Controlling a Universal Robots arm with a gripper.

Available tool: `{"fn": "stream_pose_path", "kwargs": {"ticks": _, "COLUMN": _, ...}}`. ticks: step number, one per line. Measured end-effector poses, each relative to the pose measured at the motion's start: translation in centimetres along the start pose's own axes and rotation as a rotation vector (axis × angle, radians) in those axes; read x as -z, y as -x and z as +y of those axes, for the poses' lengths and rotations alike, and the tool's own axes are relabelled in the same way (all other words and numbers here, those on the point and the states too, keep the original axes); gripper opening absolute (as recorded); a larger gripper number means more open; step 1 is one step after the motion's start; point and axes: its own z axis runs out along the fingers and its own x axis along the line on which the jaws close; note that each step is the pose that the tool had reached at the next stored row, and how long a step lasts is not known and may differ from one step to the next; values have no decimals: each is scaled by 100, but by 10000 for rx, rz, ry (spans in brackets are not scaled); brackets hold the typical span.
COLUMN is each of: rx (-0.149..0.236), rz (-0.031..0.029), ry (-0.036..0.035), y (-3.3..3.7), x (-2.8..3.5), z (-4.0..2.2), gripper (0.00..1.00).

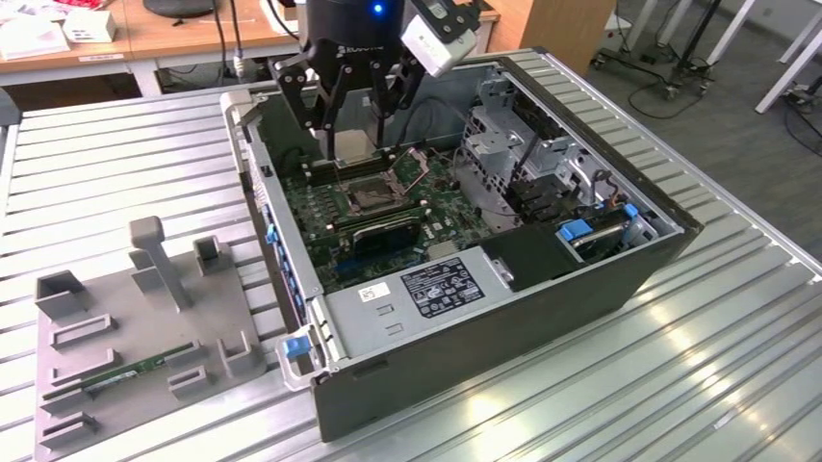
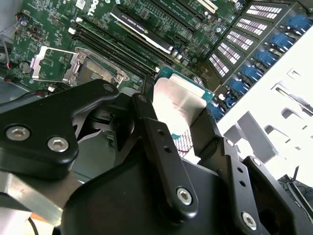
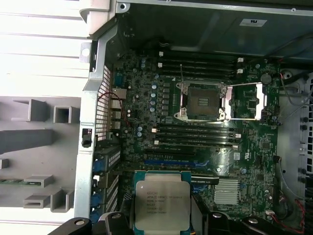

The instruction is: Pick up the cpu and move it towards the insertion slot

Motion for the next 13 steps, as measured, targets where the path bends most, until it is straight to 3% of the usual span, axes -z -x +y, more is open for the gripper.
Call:
{"fn": "stream_pose_path", "kwargs": {"ticks": 9, "rx": 0, "rz": 0, "ry": 1, "y": 3, "x": 0, "z": 0, "gripper": 55}}
{"fn": "stream_pose_path", "kwargs": {"ticks": 13, "rx": 0, "rz": 1, "ry": 0, "y": 43, "x": -1, "z": -2, "gripper": 55}}
